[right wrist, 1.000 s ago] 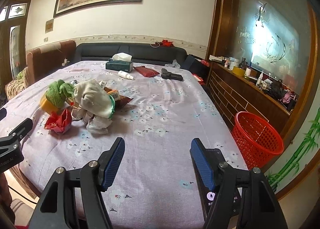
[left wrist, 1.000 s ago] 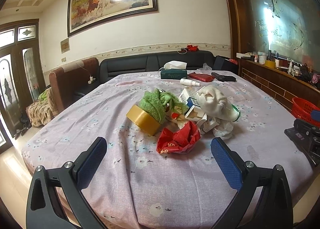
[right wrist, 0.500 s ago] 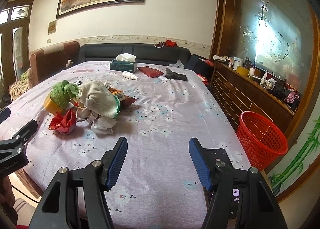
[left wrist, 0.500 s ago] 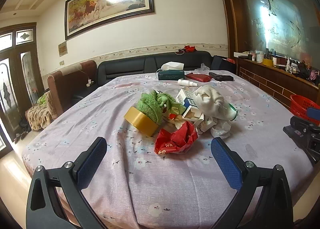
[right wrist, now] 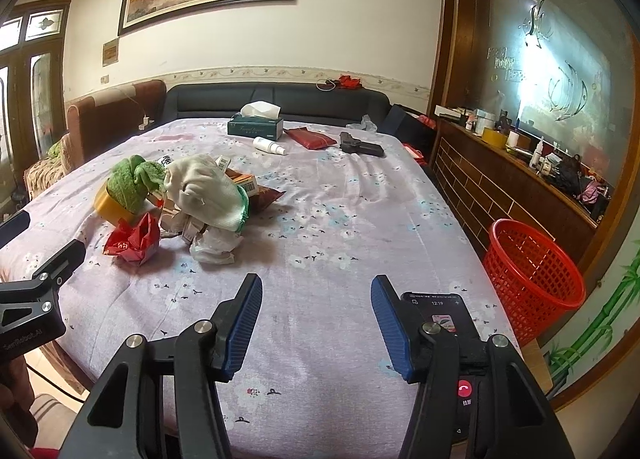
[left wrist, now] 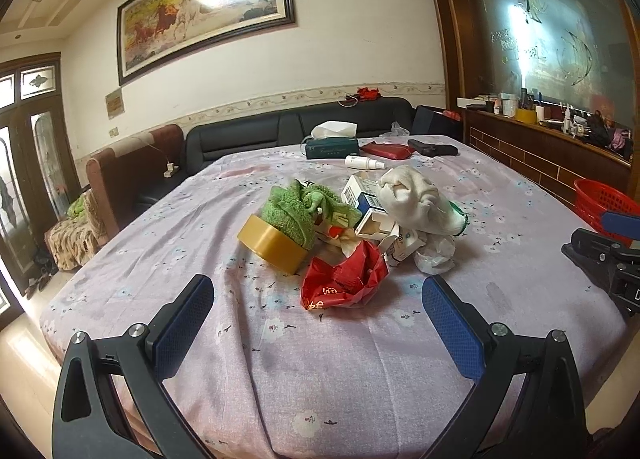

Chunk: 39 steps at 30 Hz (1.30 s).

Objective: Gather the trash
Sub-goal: 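Grasp the white glove with the right tool while the left tool grasps the red bag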

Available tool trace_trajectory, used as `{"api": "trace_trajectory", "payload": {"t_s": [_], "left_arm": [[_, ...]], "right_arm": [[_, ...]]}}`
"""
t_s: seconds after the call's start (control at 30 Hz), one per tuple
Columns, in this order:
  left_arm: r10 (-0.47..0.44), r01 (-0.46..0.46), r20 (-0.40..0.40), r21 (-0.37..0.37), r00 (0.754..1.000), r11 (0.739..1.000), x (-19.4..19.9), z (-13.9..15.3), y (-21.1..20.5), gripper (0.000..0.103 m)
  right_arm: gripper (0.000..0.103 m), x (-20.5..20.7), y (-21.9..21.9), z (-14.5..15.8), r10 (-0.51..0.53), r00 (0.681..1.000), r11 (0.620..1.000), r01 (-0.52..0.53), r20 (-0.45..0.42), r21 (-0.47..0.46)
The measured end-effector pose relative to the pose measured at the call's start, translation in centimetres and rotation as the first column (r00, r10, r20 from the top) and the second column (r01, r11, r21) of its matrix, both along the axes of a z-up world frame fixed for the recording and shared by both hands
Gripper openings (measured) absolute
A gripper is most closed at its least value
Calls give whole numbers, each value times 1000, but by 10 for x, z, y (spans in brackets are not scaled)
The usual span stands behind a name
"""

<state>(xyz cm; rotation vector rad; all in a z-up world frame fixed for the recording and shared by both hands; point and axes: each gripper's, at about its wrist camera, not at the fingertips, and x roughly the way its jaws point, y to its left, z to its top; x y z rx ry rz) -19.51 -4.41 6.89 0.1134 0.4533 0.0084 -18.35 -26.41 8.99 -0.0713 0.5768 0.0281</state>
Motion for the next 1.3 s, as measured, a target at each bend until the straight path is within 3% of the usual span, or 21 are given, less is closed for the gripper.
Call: {"api": "trace_trajectory", "payload": {"t_s": [0.2,0.33,0.53,0.63,0.7,0.83,0.9,1.0,1.03,1.07,1.1,1.23,1.3], "left_arm": [[12,-14,-50,-53,999,998,17,3,27,103],[-2,-6,-77,-92,997,996,26,4,39,103],[-106,89,-132,-132,986,987,46,3,40,99],[-218,180,-229,-176,949,968,67,-4,34,99],[-247,210,-258,-166,934,964,80,-12,27,99],[-232,213,-334,-93,914,973,107,-32,12,99],[-255,228,-368,-114,894,967,118,-39,9,99],[-235,222,-386,-79,892,972,126,-46,2,99],[-235,227,-395,-67,888,972,128,-48,-1,91],[-230,224,-405,-62,885,973,132,-51,-3,72],[-226,219,-419,-65,880,974,135,-53,-3,62],[-244,212,-416,-122,876,970,139,-54,4,40],[-249,200,-392,-162,886,966,134,-49,12,38]], "right_arm": [[58,10,-5,0,138,990,983,-134,-23,127],[58,23,-2,-1,225,973,952,-210,-47,223],[58,41,23,13,343,939,921,-333,-18,204],[58,56,33,18,362,932,918,-355,-8,179],[58,68,35,19,337,941,931,-330,-16,158],[58,81,26,20,324,946,923,-308,-32,232],[58,83,23,19,315,948,924,-298,-36,240],[58,87,22,16,316,948,925,-296,-50,238],[59,89,22,14,319,946,923,-296,-59,245],[59,91,22,13,330,942,918,-304,-65,255],[59,92,23,13,336,939,915,-309,-68,258],[65,98,32,13,350,935,914,-329,-54,237],[66,103,38,13,360,932,912,-340,-49,230]]}}
